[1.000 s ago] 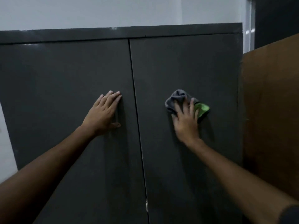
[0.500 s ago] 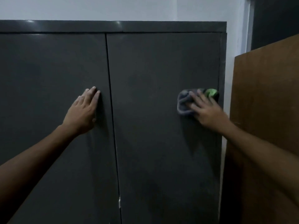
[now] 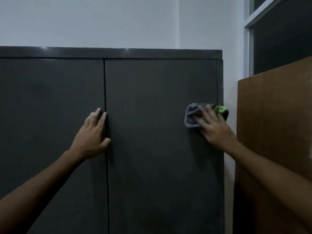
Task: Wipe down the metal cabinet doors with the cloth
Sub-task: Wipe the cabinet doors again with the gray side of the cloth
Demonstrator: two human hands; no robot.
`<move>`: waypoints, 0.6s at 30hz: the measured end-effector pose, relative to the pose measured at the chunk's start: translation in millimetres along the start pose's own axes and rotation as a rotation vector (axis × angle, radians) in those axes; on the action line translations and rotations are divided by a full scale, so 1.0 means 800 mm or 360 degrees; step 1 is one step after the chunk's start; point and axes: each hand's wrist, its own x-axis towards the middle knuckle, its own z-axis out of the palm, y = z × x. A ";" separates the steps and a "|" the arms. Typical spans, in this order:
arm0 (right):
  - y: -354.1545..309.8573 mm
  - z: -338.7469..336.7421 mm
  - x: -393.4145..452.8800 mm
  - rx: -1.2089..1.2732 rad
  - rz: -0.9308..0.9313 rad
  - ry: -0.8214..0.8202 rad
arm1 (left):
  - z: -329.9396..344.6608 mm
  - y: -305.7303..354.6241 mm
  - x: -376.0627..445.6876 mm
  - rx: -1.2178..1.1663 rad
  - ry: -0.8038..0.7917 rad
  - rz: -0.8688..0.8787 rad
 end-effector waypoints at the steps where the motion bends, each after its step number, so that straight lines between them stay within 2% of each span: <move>1: 0.009 -0.012 0.028 0.0065 0.0202 0.0090 | 0.001 0.000 0.001 -0.0011 0.0006 -0.0011; 5: -0.007 -0.062 0.192 0.0414 0.0880 0.0416 | 0.002 0.008 0.003 -0.0092 0.0023 -0.0058; 8: -0.069 -0.082 0.302 0.0449 0.0918 0.0491 | 0.002 0.009 0.003 -0.0056 0.0040 -0.0080; 11: -0.171 -0.090 0.365 0.0417 0.0538 0.0449 | 0.005 0.002 0.006 0.0010 0.0105 -0.0061; 14: -0.273 -0.067 0.370 0.0307 -0.0126 0.0334 | 0.009 -0.007 0.008 0.0030 0.0187 -0.0011; 16: -0.288 -0.037 0.345 0.0118 -0.0623 0.0260 | 0.012 -0.013 0.008 0.0059 0.0203 0.0029; 18: -0.242 -0.021 0.320 0.0043 -0.0819 0.0337 | 0.013 -0.017 0.006 0.0093 0.0214 0.0056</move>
